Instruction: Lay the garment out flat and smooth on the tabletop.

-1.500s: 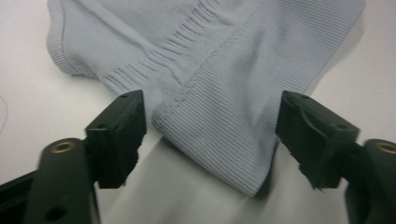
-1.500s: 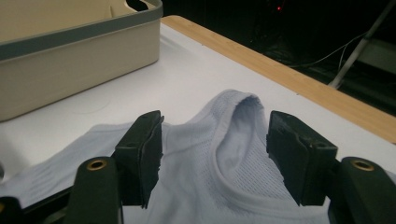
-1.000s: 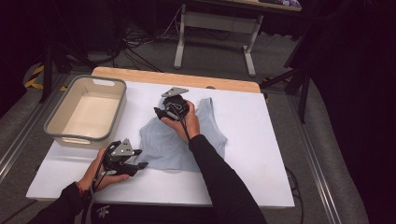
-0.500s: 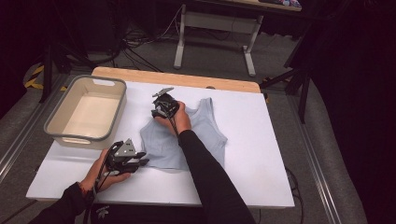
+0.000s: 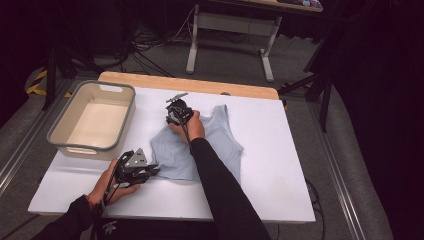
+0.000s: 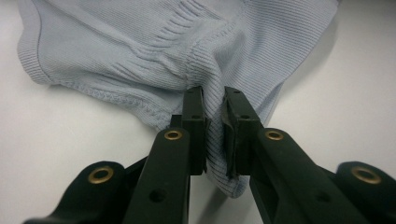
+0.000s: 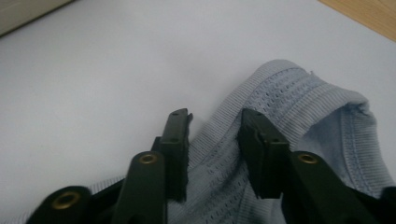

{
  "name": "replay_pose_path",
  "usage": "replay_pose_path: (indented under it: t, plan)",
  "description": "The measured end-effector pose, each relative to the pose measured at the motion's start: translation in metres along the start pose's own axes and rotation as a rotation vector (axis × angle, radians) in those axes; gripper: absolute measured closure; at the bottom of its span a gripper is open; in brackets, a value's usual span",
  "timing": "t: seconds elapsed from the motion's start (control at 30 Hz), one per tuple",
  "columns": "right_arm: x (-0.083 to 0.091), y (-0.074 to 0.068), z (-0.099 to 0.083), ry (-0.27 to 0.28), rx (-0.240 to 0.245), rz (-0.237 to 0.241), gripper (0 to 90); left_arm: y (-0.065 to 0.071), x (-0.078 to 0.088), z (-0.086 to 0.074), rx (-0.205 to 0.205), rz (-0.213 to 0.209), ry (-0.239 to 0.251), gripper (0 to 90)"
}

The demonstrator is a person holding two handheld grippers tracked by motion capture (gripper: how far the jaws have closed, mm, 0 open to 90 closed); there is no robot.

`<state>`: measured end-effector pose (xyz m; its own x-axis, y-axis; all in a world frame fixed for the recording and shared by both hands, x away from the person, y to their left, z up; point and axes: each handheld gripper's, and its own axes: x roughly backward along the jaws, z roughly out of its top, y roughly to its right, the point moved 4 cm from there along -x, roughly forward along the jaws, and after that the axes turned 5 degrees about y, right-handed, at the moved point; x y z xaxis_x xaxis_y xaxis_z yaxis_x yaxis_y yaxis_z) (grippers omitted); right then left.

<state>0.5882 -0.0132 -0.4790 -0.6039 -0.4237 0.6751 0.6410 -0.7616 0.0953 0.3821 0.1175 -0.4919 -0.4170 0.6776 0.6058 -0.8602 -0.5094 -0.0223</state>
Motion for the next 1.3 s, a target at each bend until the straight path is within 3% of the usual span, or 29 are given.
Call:
replay_pose_path:
  t: [0.17,0.4,0.77,1.2,1.3]
  plan:
    - [0.0,0.0,0.001,-0.01,0.024,-0.017,78.3,0.0,0.0,0.0,-0.009,0.004,-0.002,81.8]
    - [0.0,0.0,0.004,-0.026,0.045,-0.024,87.1,0.0,0.002,0.0,-0.026,0.014,-0.003,83.7]
    - [0.013,-0.005,0.024,0.034,0.05,0.019,87.7,-0.001,0.016,-0.003,-0.02,0.03,0.03,84.0]
    - [0.029,-0.013,0.039,0.123,0.066,0.069,87.6,-0.003,0.038,-0.001,-0.07,0.104,0.038,84.3]
    - [0.033,-0.012,0.043,0.143,0.054,0.085,87.6,-0.006,0.043,-0.004,-0.053,0.11,0.041,84.4]
